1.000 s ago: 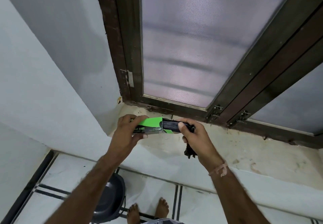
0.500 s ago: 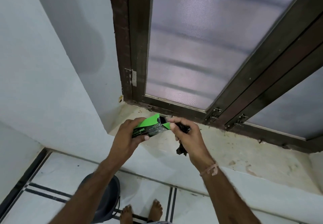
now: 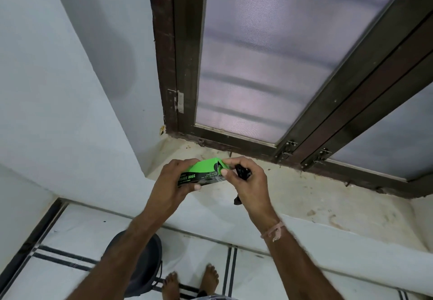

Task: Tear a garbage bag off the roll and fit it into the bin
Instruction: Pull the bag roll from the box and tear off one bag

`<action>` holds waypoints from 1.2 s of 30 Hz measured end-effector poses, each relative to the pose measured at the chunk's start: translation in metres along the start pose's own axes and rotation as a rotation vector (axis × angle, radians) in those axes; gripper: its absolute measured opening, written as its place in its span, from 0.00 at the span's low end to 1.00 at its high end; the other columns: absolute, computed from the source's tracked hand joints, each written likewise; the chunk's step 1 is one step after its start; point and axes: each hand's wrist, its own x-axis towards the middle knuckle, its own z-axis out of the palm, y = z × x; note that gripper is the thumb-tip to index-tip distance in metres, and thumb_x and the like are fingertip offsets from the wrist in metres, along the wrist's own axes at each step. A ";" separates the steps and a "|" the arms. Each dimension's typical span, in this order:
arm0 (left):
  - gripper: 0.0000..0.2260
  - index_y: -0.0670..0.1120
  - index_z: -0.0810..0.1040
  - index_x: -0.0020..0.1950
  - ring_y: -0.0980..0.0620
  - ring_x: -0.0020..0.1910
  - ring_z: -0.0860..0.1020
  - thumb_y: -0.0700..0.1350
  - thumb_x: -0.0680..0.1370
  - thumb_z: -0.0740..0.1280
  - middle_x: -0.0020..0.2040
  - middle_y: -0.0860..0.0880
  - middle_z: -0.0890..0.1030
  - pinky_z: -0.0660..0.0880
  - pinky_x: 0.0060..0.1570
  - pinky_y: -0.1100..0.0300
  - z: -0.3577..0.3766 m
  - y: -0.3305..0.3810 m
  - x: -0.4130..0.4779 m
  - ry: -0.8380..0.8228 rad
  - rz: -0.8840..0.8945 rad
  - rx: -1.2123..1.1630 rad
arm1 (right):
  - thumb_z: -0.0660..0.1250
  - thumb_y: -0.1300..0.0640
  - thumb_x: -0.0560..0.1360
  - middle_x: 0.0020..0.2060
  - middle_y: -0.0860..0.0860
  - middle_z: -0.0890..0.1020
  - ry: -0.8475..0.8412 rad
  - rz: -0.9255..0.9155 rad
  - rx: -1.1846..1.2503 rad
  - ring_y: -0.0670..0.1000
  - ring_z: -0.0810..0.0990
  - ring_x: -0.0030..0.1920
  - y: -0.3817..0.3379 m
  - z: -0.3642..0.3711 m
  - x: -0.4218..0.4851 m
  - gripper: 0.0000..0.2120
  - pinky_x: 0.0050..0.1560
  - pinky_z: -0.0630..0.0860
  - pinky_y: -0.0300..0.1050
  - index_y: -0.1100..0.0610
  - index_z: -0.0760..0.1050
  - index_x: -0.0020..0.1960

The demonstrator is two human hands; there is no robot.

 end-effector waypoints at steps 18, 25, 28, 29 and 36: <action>0.25 0.59 0.76 0.69 0.52 0.58 0.72 0.52 0.72 0.73 0.57 0.54 0.76 0.68 0.56 0.68 -0.021 -0.007 0.007 -0.047 0.025 0.093 | 0.67 0.53 0.84 0.42 0.53 0.84 -0.283 0.262 0.194 0.48 0.69 0.34 -0.006 -0.023 0.010 0.11 0.34 0.68 0.38 0.52 0.84 0.64; 0.26 0.55 0.76 0.71 0.55 0.59 0.70 0.53 0.73 0.72 0.58 0.55 0.76 0.68 0.54 0.69 -0.025 -0.004 0.012 -0.080 0.056 0.146 | 0.75 0.60 0.79 0.38 0.52 0.75 -0.329 0.099 -0.009 0.48 0.69 0.32 -0.015 -0.017 0.013 0.14 0.29 0.73 0.40 0.50 0.82 0.63; 0.25 0.55 0.76 0.71 0.55 0.60 0.70 0.52 0.73 0.73 0.59 0.55 0.75 0.68 0.54 0.69 -0.027 -0.004 0.013 -0.090 0.063 0.152 | 0.76 0.60 0.77 0.39 0.56 0.70 -0.327 0.099 -0.074 0.55 0.66 0.34 -0.020 -0.014 0.016 0.11 0.22 0.72 0.41 0.54 0.79 0.57; 0.25 0.55 0.76 0.71 0.55 0.60 0.70 0.51 0.73 0.74 0.59 0.55 0.75 0.68 0.55 0.70 -0.027 -0.004 0.014 -0.095 0.068 0.156 | 0.77 0.60 0.77 0.39 0.56 0.70 -0.332 0.094 -0.093 0.56 0.66 0.35 -0.020 -0.014 0.018 0.10 0.21 0.72 0.41 0.55 0.79 0.55; 0.26 0.55 0.77 0.70 0.54 0.60 0.70 0.45 0.73 0.77 0.58 0.53 0.76 0.69 0.53 0.69 -0.027 -0.001 0.018 -0.117 0.086 0.193 | 0.76 0.58 0.78 0.29 0.45 0.70 -0.451 0.091 -0.198 0.49 0.65 0.26 -0.027 -0.021 0.030 0.06 0.21 0.73 0.40 0.61 0.84 0.51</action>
